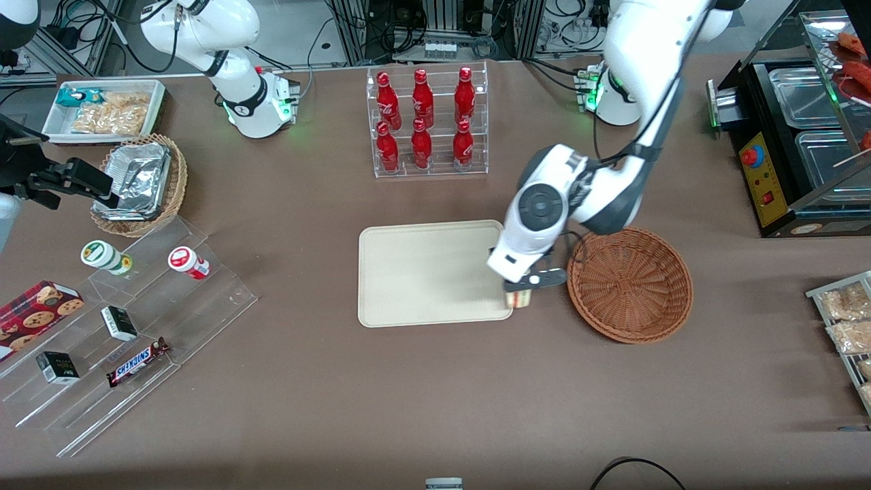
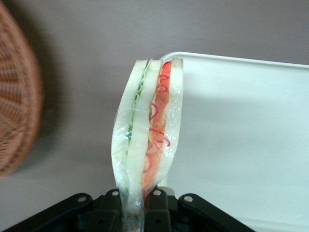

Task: Place sandwich from basket to tray
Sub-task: 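Lift the sandwich and carry it with the left gripper over the tray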

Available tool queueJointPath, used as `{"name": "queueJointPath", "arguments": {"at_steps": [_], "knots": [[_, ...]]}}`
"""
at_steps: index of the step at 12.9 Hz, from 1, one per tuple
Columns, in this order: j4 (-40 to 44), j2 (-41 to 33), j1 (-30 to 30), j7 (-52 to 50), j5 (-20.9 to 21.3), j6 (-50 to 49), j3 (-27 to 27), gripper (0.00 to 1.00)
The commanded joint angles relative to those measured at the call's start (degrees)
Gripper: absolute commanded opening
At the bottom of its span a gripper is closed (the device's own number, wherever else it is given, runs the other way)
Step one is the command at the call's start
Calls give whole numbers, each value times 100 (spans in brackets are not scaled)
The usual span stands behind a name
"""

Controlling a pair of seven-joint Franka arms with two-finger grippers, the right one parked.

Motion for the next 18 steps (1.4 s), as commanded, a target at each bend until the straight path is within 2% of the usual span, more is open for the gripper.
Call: {"name": "queueJointPath", "arguments": {"at_steps": [1,6,10,11,12,13,14,18], "knots": [[955,667,-380,-332,-153,-118,47,0],[2115,1616,-961,-1044,-171,-171,38,0],[2311,1811,-1119,-1194,-189,-162,38,0],[2302,1820,-1146,-1203,-189,-154,38,3],[2285,1820,-1146,-1186,-198,-145,38,28],[2276,1812,-1137,-1151,-198,-154,38,89],[2276,1786,-1137,-1194,-215,-154,38,100],[2249,1382,-1085,-1194,-180,-407,64,100]]}}
